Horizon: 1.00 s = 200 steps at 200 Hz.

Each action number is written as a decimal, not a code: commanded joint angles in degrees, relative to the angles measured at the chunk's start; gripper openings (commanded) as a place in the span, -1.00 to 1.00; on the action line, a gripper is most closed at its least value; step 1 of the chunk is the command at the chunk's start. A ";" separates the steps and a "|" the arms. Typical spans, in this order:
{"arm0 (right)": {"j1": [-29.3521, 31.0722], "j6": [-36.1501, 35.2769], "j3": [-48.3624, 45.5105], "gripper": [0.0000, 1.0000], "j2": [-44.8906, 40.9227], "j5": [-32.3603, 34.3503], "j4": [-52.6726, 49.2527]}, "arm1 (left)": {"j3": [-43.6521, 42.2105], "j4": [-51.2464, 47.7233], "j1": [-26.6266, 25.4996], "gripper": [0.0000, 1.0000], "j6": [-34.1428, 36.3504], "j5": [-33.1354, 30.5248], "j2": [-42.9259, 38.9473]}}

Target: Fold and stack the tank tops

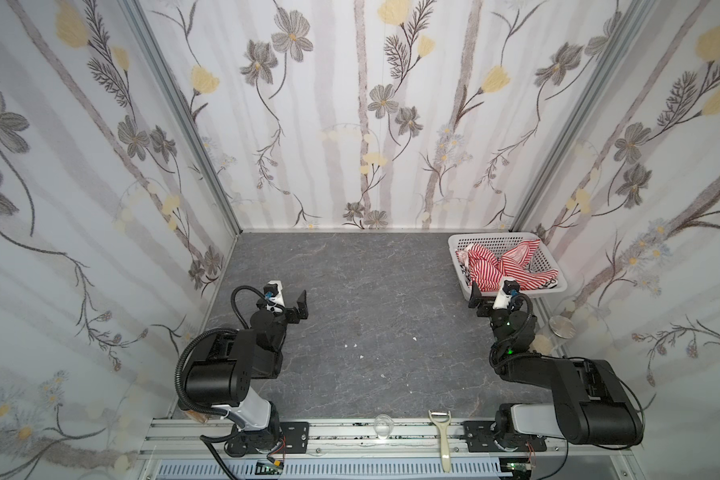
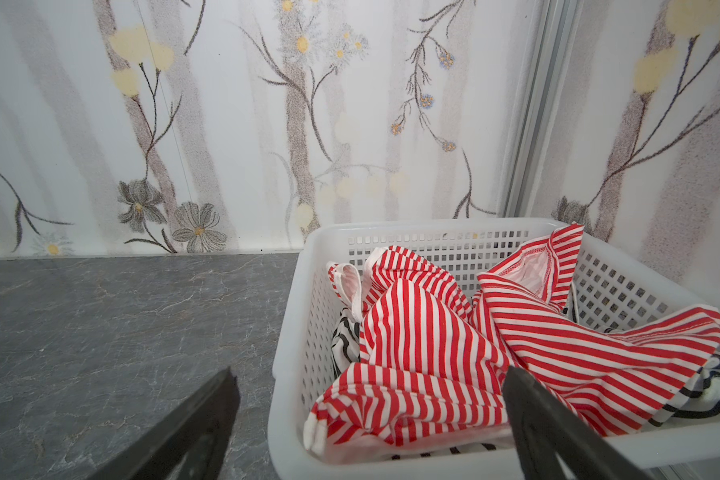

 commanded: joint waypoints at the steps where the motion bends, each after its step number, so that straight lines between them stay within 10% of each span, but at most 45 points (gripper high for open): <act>1: 0.06 -0.27 0.05 0.99 -0.17 -0.80 2.13 | 0.38 2.00 0.06 1.00 -0.10 0.10 -0.05; 34: 1.04 -0.44 -0.35 0.99 -6.04 1.80 -1.87 | -0.19 2.06 0.07 1.00 -0.30 0.21 -1.39; 89: 0.42 16.02 27.80 0.99 -14.33 18.62 -59.45 | 2.91 -11.45 0.34 1.00 -0.14 1.79 -11.63; 114: -1.43 24.64 49.56 0.99 -4.51 24.94 -81.78 | 9.98 -22.32 0.49 1.00 -0.31 2.55 -10.55; 166: -12.25 25.07 93.63 0.99 28.57 11.85 -114.94 | 42.87 -70.98 0.23 1.00 3.58 9.32 0.30; 200: -14.37 24.34 103.37 0.99 39.91 12.65 -120.52 | 44.11 -76.36 -0.21 1.00 5.74 8.76 -0.70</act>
